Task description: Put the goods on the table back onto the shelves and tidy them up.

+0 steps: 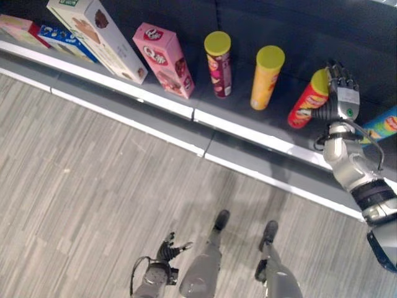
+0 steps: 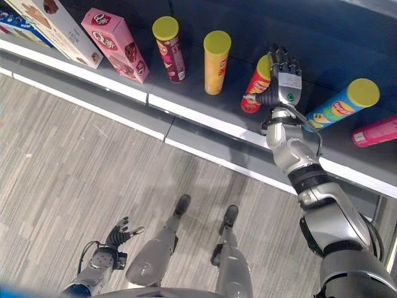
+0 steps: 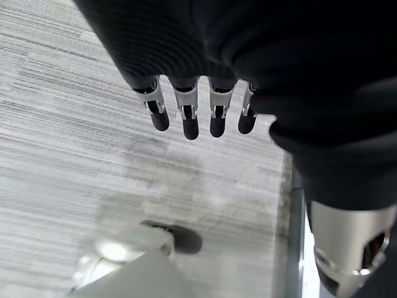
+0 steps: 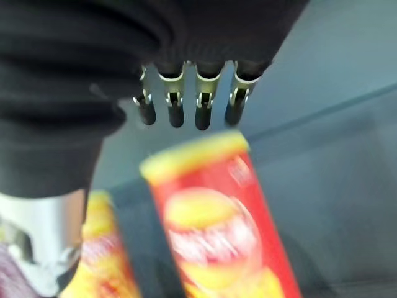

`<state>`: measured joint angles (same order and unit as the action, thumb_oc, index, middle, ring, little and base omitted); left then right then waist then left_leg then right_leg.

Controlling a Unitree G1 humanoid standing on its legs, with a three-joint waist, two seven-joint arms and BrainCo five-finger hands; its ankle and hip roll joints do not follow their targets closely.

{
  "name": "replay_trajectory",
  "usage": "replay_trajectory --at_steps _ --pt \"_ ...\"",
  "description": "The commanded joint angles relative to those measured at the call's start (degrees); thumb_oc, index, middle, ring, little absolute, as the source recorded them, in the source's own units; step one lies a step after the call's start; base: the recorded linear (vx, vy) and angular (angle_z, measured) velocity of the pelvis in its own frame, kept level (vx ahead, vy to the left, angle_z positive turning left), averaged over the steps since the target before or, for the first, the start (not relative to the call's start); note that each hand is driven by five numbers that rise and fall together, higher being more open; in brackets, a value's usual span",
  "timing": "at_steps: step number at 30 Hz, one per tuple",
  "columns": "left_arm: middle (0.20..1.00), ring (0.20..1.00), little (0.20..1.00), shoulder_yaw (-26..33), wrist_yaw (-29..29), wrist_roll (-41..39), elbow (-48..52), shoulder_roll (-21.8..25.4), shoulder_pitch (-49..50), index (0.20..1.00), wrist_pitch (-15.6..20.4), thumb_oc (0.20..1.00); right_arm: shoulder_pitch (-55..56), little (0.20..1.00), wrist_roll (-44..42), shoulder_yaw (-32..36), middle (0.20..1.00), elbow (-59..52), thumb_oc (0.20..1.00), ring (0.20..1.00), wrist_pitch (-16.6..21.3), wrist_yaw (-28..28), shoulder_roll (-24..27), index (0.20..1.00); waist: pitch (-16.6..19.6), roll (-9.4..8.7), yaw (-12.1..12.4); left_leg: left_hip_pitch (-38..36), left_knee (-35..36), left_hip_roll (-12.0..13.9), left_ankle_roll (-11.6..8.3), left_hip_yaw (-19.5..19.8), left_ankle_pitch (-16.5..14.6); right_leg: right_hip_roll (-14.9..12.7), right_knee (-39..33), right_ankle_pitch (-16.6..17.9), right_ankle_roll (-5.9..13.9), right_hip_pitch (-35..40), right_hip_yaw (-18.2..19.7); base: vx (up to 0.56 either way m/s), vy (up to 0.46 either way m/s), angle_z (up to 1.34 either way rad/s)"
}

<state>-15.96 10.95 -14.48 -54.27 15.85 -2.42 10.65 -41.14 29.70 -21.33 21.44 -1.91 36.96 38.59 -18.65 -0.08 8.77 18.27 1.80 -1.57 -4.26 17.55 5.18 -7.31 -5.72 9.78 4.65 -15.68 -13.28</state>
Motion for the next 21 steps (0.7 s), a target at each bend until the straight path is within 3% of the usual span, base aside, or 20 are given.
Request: replay_trajectory --at_steps 1,4,7,8,9,13,14,15,16,18,19,20,21 --pt "1.0 1.0 1.0 -0.75 0.42 2.86 -2.72 -0.42 0.76 1.0 -0.61 1.0 2.91 1.0 3.52 5.17 1.0 -4.1 1.0 1.0 1.57 2.27 3.11 1.0 3.0 -0.08 -1.07 -2.94 3.2 2.15 -0.12 -7.39 -1.78 -4.3 0.87 -4.73 6.49 5.21 4.0 0.05 0.063 -0.11" --pt "1.0 1.0 1.0 1.19 0.19 4.08 -3.85 0.09 1.71 1.0 -1.19 1.0 8.95 1.0 4.03 10.09 1.0 -10.13 1.0 1.0 2.06 1.35 4.17 1.0 4.29 -1.31 -2.4 -5.04 3.2 2.24 0.46 -9.15 -2.91 -4.5 0.83 -4.43 6.72 6.03 5.25 0.04 0.095 -0.32" --pt "1.0 1.0 1.0 4.45 -0.73 5.66 -5.34 0.91 2.82 1.0 -2.24 1.0 17.93 1.0 -2.43 15.39 1.0 -17.64 1.0 1.0 5.9 -4.27 4.03 1.0 6.18 -2.96 -5.33 -8.11 3.14 2.07 1.45 -11.83 -4.41 -4.95 0.97 -3.52 7.14 6.76 7.66 0.05 0.134 -0.37" --pt "1.0 1.0 1.0 4.36 -0.75 5.68 -5.33 0.98 2.9 1.0 -2.24 1.0 18.3 1.0 -2.5 15.67 1.0 -17.96 1.0 1.0 5.86 -4.48 4.01 1.0 6.18 -3.04 -5.15 -8.24 3.15 2.05 1.48 -11.93 -4.45 -4.97 0.95 -3.53 7.16 6.84 7.75 0.03 0.088 -0.38" --pt "1.0 1.0 1.0 4.95 -1.18 5.91 -5.63 1.08 3.48 1.0 -2.42 1.0 20.88 1.0 -5.97 16.67 1.0 -19.3 1.0 1.0 7.24 -6.03 2.82 1.0 6.57 -3.34 -5.67 -9.0 3.14 1.93 1.74 -12.44 -4.76 -5.07 1.0 -3.35 7.2 7.08 8.26 0.02 0.085 -0.41" --pt "1.0 1.0 1.0 7.66 -3.63 7.76 -7.91 2.42 3.73 1.0 -3.45 1.0 31.0 1.0 -30.22 16.05 1.0 -21.73 1.0 1.0 15.21 -21.29 -4.1 1.0 7.29 -5.0 -8.62 -11.93 3.2 1.49 2.88 -16.01 -5.72 -5.11 2.45 -1.42 7.84 6.7 12.21 0.0 0.126 -0.4" --pt "1.0 1.0 1.0 8.41 -5.14 8.7 -8.67 3.13 3.41 1.0 -3.48 1.0 34.73 1.0 -39.39 14.58 1.0 -20.57 1.0 1.0 16.05 -27.53 -7.43 1.0 7.19 -5.41 -10.13 -13.41 3.2 1.57 3.2 -18.3 -6.13 -4.62 2.86 -0.15 8.42 6.16 14.47 -0.03 0.115 -0.85" --pt "1.0 1.0 1.0 8.41 -5.15 8.7 -8.68 3.15 3.4 1.0 -3.48 1.0 34.72 1.0 -39.4 14.6 1.0 -20.57 1.0 1.0 16.04 -27.54 -7.45 1.0 7.29 -5.48 -10.1 -13.25 3.2 1.5 3.22 -18.36 -6.03 -4.68 2.85 -0.06 8.44 5.97 14.55 -0.04 0.097 -1.0" --pt "1.0 1.0 1.0 8.62 -5.4 8.24 -9.14 3.5 3.08 1.0 -3.28 1.0 35.61 1.0 -45.28 13.49 1.0 -19.42 1.0 1.0 16.58 -31.08 -9.29 1.0 7.11 -5.76 -10.65 -13.75 3.2 1.66 3.3 -19.83 -6.09 -4.45 3.5 0.78 8.51 5.31 15.26 -0.05 0.038 -0.89" --pt "1.0 1.0 1.0 8.89 -6.55 8.01 -8.13 3.93 2.54 1.0 -3.3 1.0 37.46 1.0 -50.94 10.89 1.0 -17.25 1.0 1.0 15.61 -36.03 -10.42 1.0 6.78 -6.0 -11.18 -15.15 3.04 3.01 3.24 -22.83 -6.36 -4.23 4.52 0.54 8.42 4.78 13.9 -0.08 -0.025 -0.81" --pt "1.0 1.0 1.0 9.39 -7.19 7.92 -8.27 4.3 2.31 1.0 -3.26 1.0 40.04 1.0 -52.26 10.22 1.0 -16.59 1.0 1.0 14.94 -38.13 -10.12 1.0 7.23 -5.95 -11.82 -16.17 2.61 4.55 2.96 -25.29 -6.53 -4.94 5.95 -0.29 7.94 5.11 11.38 -0.05 -0.077 -1.08" --pt "1.0 1.0 1.0 9.38 -7.19 7.92 -8.27 4.3 2.32 1.0 -3.25 1.0 40.07 1.0 -52.26 10.23 1.0 -16.61 1.0 1.0 14.93 -38.13 -10.12 1.0 7.2 -5.94 -11.79 -16.24 2.62 4.58 2.95 -25.32 -6.55 -4.91 5.98 -0.32 7.93 5.14 11.4 -0.07 -0.154 -1.7" --pt "1.0 1.0 1.0 10.03 -7.37 7.44 -8.16 4.25 2.45 1.0 -3.1 1.0 41.78 1.0 -53.46 11.55 1.0 -15.5 1.0 1.0 14.69 -38.86 -10.34 1.0 7.99 -5.52 -12.05 -16.6 1.83 6.25 2.68 -27.76 -6.68 -6.6 7.27 -0.4 7.35 6.15 9.35 -0.04 -0.097 -1.64"
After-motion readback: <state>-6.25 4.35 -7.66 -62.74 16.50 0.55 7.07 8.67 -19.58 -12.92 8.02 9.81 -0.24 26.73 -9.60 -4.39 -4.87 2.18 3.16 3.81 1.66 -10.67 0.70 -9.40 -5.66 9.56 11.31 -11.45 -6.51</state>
